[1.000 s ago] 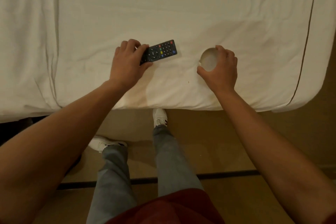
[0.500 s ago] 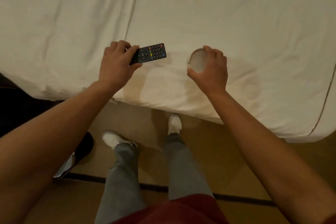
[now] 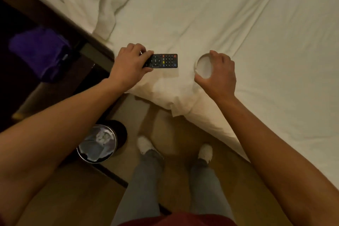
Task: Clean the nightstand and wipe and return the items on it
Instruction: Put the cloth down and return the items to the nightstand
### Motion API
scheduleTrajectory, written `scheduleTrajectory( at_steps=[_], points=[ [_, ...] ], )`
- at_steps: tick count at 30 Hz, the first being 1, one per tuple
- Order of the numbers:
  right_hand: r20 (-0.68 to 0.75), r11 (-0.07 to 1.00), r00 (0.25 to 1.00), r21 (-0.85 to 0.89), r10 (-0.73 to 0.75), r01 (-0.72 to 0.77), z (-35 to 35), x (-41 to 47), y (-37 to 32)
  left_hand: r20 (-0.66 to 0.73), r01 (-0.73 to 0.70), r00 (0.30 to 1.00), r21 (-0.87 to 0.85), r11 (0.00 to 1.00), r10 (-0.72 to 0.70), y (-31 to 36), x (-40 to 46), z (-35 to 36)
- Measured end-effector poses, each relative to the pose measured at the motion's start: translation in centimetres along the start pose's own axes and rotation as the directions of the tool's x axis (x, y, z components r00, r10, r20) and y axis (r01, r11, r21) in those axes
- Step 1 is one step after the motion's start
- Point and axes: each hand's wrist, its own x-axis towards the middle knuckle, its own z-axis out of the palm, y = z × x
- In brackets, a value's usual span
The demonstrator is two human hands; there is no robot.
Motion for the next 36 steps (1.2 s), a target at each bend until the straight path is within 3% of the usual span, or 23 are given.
scheduleTrajectory(
  at_steps=[7, 15, 24, 29, 36],
  points=[
    [0.049, 0.978, 0.977, 0.019, -0.208, 0.207, 4.1, 3.8, -13.5, -0.056, 0.145, 0.988, 0.052, 0.988, -0.142, -11.1, -3.7, -4.7],
    [0.066, 0.882, 0.881, 0.085, -0.469, 0.464, 8.4, 9.3, -27.8, -0.169, 0.338, 0.934, 0.122, 0.933, -0.316, -21.7, -7.7, -8.9],
    [0.105, 0.686, 0.684, 0.237, -0.722, 0.688, 15.3, 13.8, -43.3, -0.218, 0.624, 0.769, 0.056, 0.779, -0.601, -34.8, -9.9, -8.8],
    [0.215, 0.627, 0.590, 0.218, -0.778, 0.748, 19.0, 16.5, -50.0, -0.210, 0.734, 0.669, 0.032, 0.679, -0.713, -40.5, -12.2, -8.7],
    [0.321, 0.571, 0.498, 0.201, -0.806, 0.796, 25.6, 17.8, -57.2, -0.190, 0.807, 0.583, 0.027, 0.589, -0.790, -46.9, -15.4, -8.9]
  ],
)
